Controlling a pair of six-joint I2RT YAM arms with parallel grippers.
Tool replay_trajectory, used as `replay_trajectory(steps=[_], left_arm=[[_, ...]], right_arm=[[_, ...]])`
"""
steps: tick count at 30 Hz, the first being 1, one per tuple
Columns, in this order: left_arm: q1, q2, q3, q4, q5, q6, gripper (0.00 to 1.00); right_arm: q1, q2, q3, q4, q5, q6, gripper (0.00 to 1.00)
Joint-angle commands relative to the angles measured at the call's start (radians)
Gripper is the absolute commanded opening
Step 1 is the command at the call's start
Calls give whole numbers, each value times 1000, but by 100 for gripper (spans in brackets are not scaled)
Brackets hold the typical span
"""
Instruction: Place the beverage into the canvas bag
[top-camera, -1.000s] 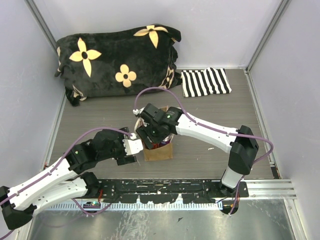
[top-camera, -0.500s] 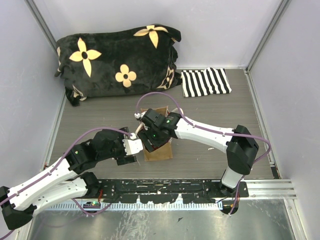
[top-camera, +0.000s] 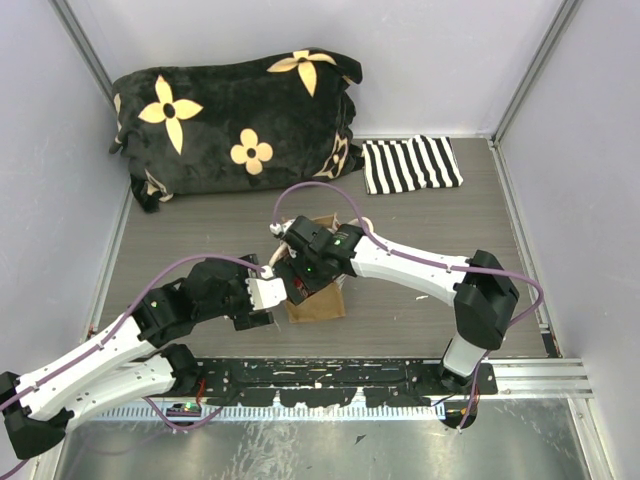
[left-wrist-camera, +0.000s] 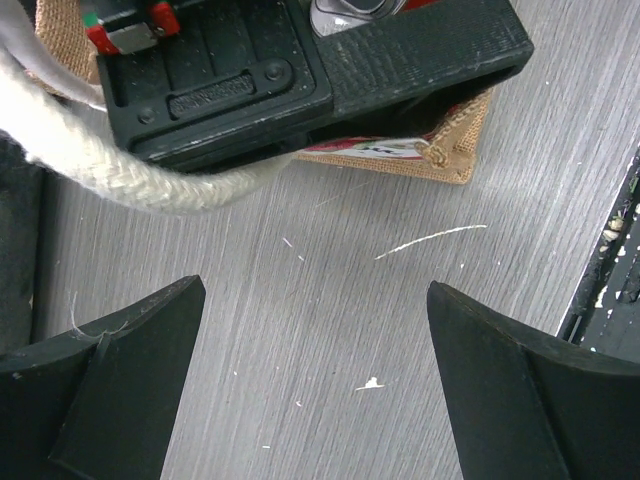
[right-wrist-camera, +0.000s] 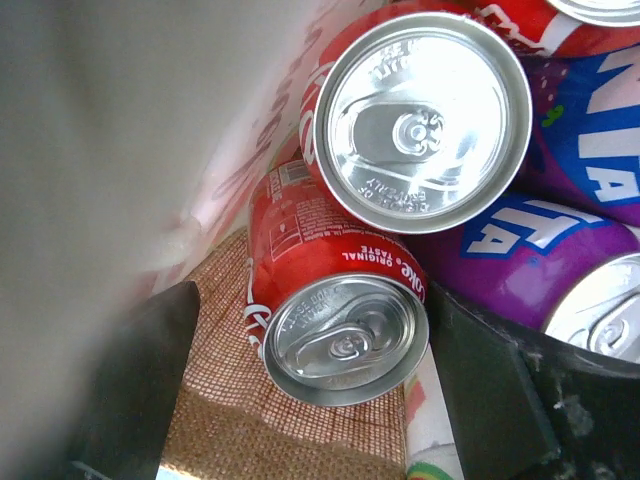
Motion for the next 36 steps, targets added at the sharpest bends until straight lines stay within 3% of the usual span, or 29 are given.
replay_trajectory(steps=[1,17,20,25,36], left_arm=[[5,0,-10,41,14,-3,100],[9,3,-18,57,18,-4,100],[9,1,-18,56,15,-2,100],[11,1,-21,55,18,-2,100],[10,26,-17,78,25,7,100]], right_arm=[[7,-47,49,-32,11,-12,99],[7,-40,264,-127,41,-7,99],[7,-41,275,-165,82,2,87],[7,-68,249,-199,107,30,49],[7,-65,141,-165,113,42,33]])
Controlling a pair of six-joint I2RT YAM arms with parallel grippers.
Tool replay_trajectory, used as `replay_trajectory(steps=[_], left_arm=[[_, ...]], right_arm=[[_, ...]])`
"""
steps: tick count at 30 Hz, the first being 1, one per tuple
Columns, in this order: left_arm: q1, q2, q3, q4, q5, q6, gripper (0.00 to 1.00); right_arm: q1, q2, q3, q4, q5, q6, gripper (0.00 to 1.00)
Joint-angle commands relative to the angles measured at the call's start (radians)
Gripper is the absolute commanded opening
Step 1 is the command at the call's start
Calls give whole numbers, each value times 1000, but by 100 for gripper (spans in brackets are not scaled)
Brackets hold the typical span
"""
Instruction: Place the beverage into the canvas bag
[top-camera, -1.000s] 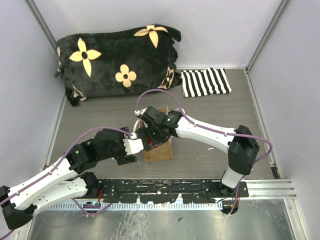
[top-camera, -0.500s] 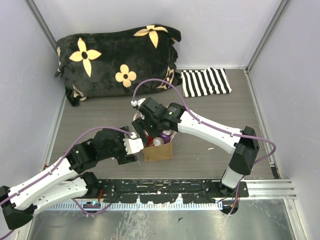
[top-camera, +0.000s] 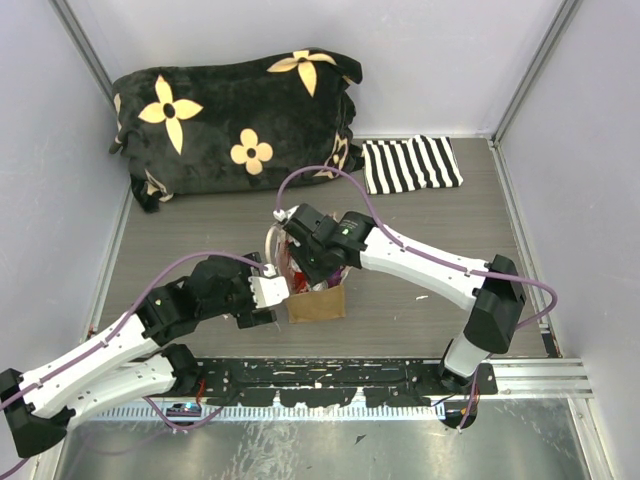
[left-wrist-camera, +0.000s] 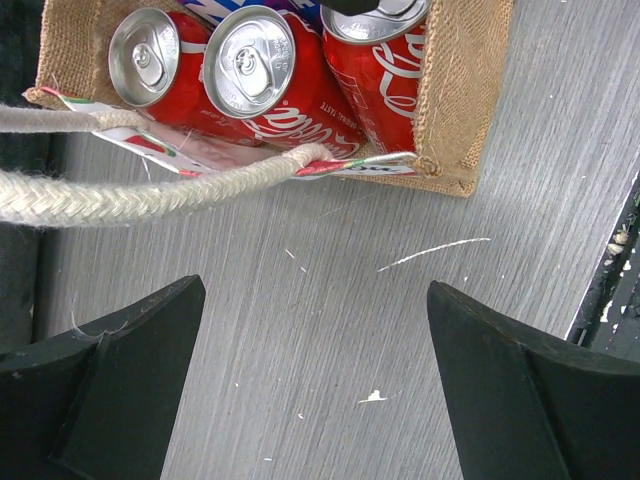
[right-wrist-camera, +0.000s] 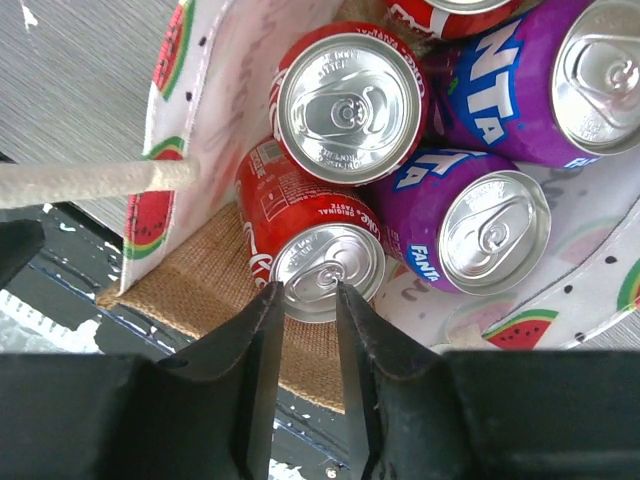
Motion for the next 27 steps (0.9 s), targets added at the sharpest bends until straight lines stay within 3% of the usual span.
replay_trajectory(steps=[1,27], left_arm=[[5,6,-11,39,15,4,100],[11,1,-18,31,13,0,100]], right_arm=[[5,-20,-25,27,17,5,32],[11,102,-75,147,-136,-18,28]])
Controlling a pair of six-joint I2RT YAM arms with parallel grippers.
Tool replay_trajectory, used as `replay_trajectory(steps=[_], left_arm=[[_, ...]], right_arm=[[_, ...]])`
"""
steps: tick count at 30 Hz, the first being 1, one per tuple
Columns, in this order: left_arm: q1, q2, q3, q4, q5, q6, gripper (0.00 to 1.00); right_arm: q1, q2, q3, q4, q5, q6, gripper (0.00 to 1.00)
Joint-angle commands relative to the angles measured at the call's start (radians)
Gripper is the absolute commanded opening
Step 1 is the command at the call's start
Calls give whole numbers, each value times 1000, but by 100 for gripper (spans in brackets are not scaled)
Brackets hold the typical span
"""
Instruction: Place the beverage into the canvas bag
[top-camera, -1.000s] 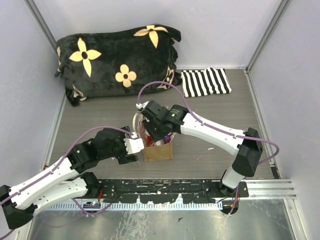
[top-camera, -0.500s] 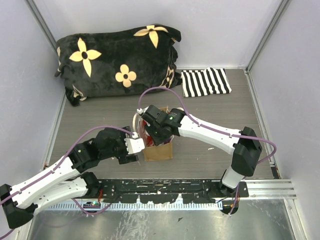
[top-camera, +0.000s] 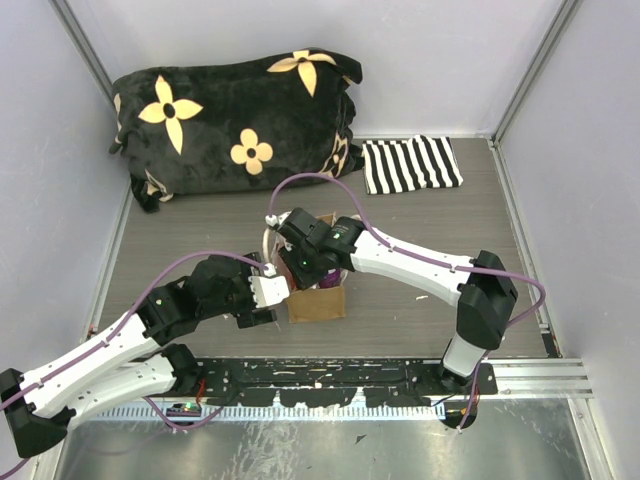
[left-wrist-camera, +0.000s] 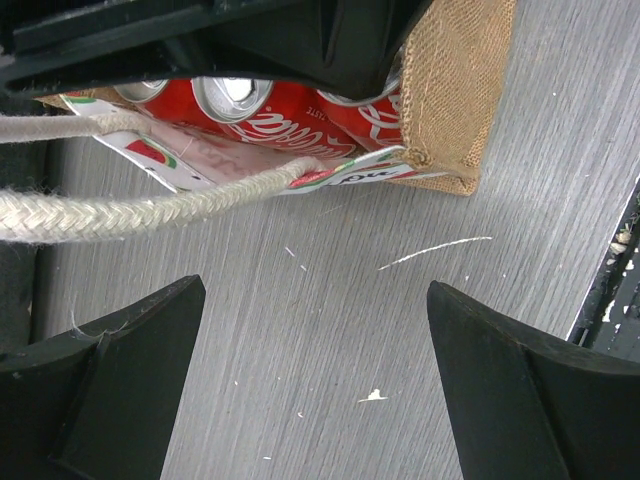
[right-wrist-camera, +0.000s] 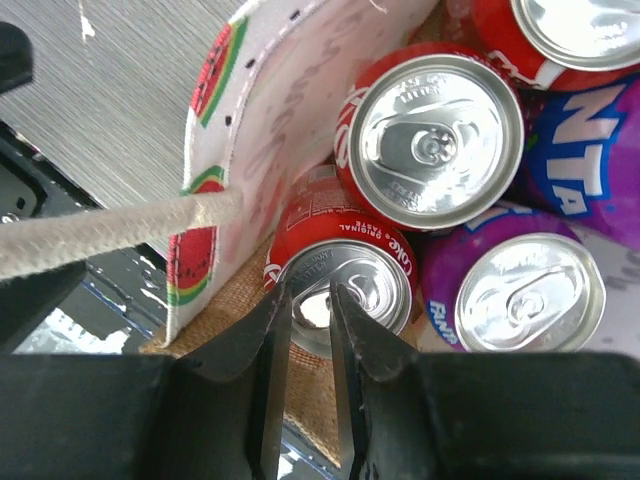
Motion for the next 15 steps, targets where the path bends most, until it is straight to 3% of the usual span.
replay_trajectory(steps=[1,15], left_arm=[[6,-7,-16,31,14,-1,100],[10,-4,-16,46,13,-5,100]], right_arm=[[11,62,-16,25,-48,-11,28],[16,45,-24,19,-36,-22,29]])
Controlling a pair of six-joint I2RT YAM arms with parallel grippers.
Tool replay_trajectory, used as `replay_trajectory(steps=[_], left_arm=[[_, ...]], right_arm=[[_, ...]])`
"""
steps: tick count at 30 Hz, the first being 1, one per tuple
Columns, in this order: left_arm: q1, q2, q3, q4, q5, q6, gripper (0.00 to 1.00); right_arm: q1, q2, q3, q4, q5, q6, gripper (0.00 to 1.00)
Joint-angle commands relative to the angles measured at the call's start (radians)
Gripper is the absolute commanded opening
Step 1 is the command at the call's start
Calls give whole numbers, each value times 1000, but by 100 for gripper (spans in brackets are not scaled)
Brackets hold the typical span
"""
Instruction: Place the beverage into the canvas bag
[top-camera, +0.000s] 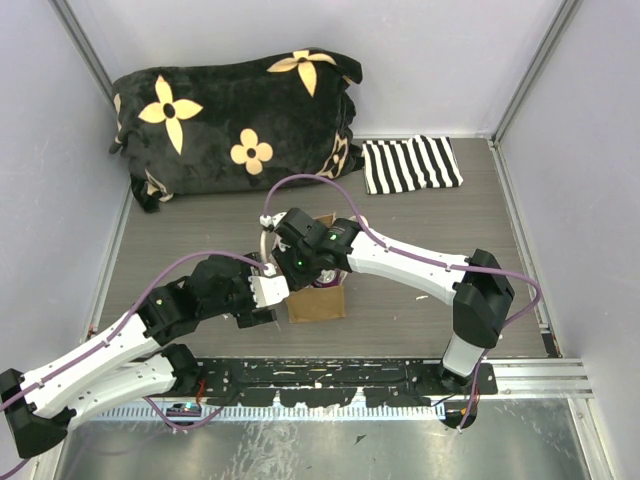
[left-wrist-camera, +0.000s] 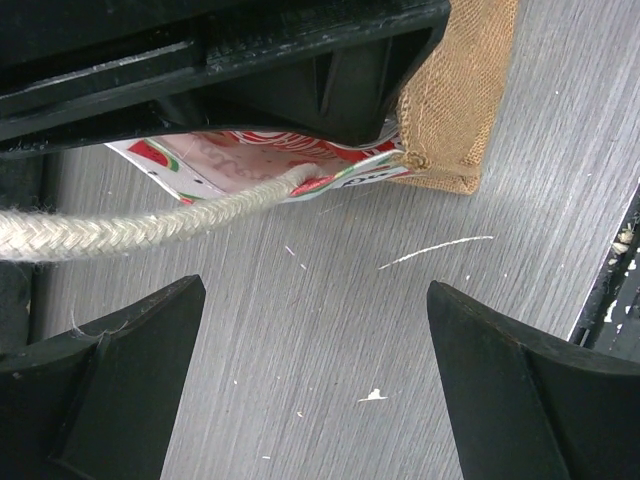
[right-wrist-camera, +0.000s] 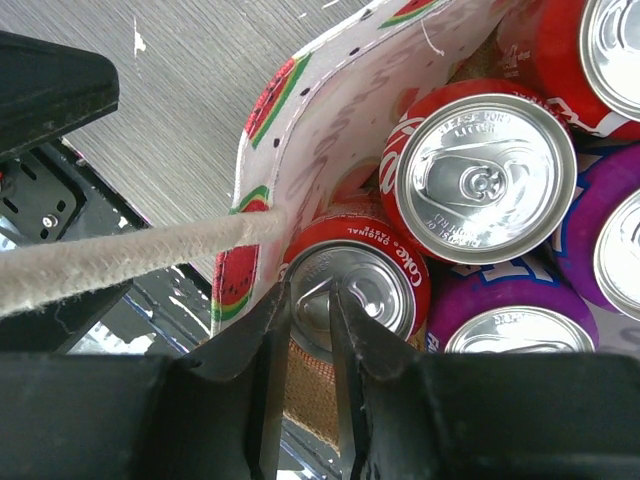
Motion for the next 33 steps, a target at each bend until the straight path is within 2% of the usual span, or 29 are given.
replay_trajectory(steps=[1,5,10,14,20,26,33], left_arm=[[5,-2,-11,42,13,-5,100],[7,0,4,44,10,-4,100],[11,8,83,60,16,-46,100],[36,35,177,79,22,-102,99],[126,77,299,58,19,-244,98],[220,79,305,5,-9,-376,98],[221,84,300,-10,19,-399,98]], right_arm=[[10,17,-7,-66,47,-18,30],[7,-24,54,-85,123,-8,47],[-38,-89,153,-93,198,10,79],[-111,-140,230,-79,210,12,100],[-277,-207,298,-56,188,18,100],[-492,-269,234,-46,137,40,100],[-556,-289,170,-34,80,56,100]])
